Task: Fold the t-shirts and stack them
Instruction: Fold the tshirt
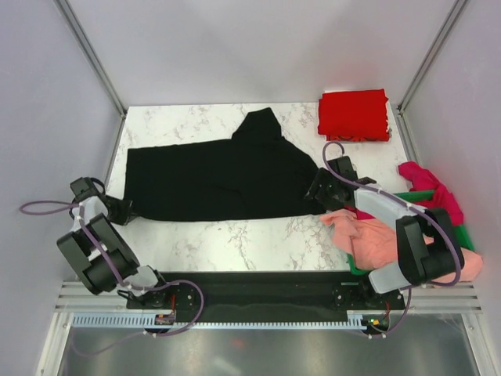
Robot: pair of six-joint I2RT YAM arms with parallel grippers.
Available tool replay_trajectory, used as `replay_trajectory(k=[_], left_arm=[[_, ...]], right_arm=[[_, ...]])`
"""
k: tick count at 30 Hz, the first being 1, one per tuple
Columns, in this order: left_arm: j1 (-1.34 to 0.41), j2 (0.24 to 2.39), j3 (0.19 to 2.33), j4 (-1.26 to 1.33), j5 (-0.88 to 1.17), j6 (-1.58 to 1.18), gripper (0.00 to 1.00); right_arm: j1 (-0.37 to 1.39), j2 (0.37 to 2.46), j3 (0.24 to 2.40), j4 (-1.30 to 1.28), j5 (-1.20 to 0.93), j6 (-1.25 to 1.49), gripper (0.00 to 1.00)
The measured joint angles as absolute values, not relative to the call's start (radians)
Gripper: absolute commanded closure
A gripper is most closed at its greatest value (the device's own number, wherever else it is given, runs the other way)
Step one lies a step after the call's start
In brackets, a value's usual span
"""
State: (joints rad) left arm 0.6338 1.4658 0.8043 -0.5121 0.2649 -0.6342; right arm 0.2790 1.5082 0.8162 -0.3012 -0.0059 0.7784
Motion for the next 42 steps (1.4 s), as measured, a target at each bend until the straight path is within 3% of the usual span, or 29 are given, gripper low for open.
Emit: replay_trajectory(k=[1, 2, 3, 4, 10, 16, 21, 30, 42], left_arm=[[0.649, 1.439, 0.794, -0.527, 0.267, -0.630, 0.92], [0.661, 1.410, 0.783, -0.540, 0.269, -0.628, 0.77], [0.667, 1.380, 0.775, -0.552, 0.273, -0.625, 0.46], [0.670, 1.346, 0.768, -0.564, 0.280, -0.618, 0.01], [0.658, 1.181, 0.774, -0.612, 0.374, -0.619, 0.00], [0.566, 1.143, 0.863, -0.658, 0.356, -0.599, 0.00], [0.447, 1.095, 0.871, -0.656, 0.295, -0.557, 0.00], [0.282, 0.985, 0.803, -0.648, 0.216, -0.505, 0.02], [0.193, 1.024, 0.784, -0.616, 0.212, -0.496, 0.05]], right_arm=[[0.286, 1.488, 0.804, -0.320, -0.006, 0.780, 0.19], [0.292, 1.466, 0.789, -0.330, -0.006, 0.778, 0.18], [0.297, 1.449, 0.786, -0.344, -0.005, 0.778, 0.18], [0.299, 1.439, 0.787, -0.355, 0.000, 0.777, 0.17], [0.319, 1.414, 0.936, -0.560, 0.075, 0.731, 0.13], [0.414, 1.520, 1.325, -0.716, 0.112, 0.619, 0.13], [0.427, 1.702, 1.611, -0.690, 0.094, 0.522, 0.13], [0.400, 2.289, 2.158, -0.578, 0.015, 0.415, 0.14], [0.338, 2.657, 2.386, -0.220, -0.049, 0.473, 0.16]])
